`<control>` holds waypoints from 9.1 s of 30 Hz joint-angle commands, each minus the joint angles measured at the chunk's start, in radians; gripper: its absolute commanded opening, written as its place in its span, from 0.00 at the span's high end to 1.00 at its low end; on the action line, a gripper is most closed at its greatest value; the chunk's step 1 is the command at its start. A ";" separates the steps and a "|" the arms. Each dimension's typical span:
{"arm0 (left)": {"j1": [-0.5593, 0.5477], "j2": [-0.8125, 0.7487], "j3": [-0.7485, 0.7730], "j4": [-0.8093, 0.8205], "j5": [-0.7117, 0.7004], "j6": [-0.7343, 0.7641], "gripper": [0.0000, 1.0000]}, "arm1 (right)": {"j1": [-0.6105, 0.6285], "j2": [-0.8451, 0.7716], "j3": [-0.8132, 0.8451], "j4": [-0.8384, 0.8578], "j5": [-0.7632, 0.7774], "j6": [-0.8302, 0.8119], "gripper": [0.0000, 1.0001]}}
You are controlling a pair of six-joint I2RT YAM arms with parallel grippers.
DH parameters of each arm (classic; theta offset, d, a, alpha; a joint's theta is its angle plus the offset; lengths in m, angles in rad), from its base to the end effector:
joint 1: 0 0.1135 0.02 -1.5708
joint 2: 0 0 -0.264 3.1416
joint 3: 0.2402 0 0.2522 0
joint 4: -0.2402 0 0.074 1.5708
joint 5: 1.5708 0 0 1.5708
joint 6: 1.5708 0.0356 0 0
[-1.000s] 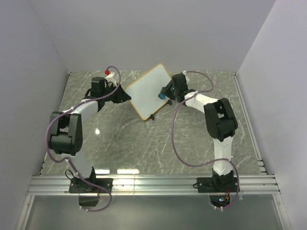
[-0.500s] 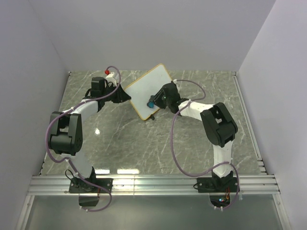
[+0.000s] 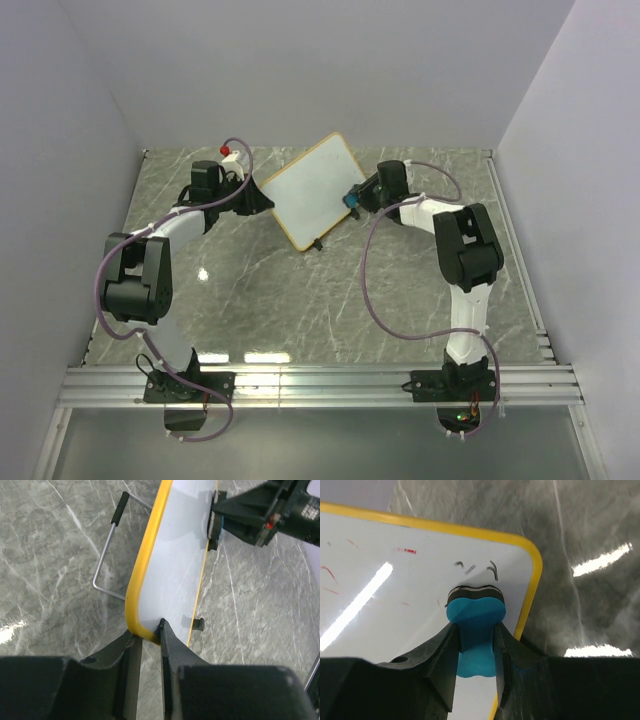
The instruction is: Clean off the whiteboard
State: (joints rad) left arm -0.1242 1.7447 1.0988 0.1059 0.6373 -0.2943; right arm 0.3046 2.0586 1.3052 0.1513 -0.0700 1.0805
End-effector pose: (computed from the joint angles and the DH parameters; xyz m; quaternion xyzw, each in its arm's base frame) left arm 0.3798 -0.0688 0.2212 0.0837 0.8364 -0.3639 0.4012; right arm 0.4321 0.1384 0.1609 0.3195 0.8249 0.3210 0.3384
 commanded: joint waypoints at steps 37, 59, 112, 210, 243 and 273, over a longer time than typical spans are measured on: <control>-0.109 0.061 0.036 -0.172 -0.031 0.181 1.00 | 0.067 0.261 0.504 0.106 -0.116 0.153 1.00; -0.114 0.032 0.038 -0.179 -0.027 0.187 1.00 | 0.037 0.190 0.534 -0.226 0.073 0.005 1.00; -0.150 -0.002 0.044 -0.190 0.024 0.190 1.00 | -0.028 0.317 0.827 -0.461 0.073 -0.013 1.00; -0.012 0.312 0.766 -0.347 0.163 0.034 0.45 | -0.205 -0.299 -0.096 -0.196 -0.037 -0.036 1.00; -0.146 0.510 0.926 -0.601 0.142 0.233 0.69 | -0.231 -0.293 -0.074 -0.153 -0.132 -0.065 1.00; -0.275 0.565 0.943 -0.848 -0.183 0.262 1.00 | -0.182 -0.181 -0.038 0.183 -0.133 0.122 1.00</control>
State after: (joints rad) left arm -0.3553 2.1990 2.0449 -0.7341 0.7261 -0.0959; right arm 0.1200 2.0079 1.3491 0.3046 -0.1860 1.1900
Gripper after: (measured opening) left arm 0.080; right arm 0.364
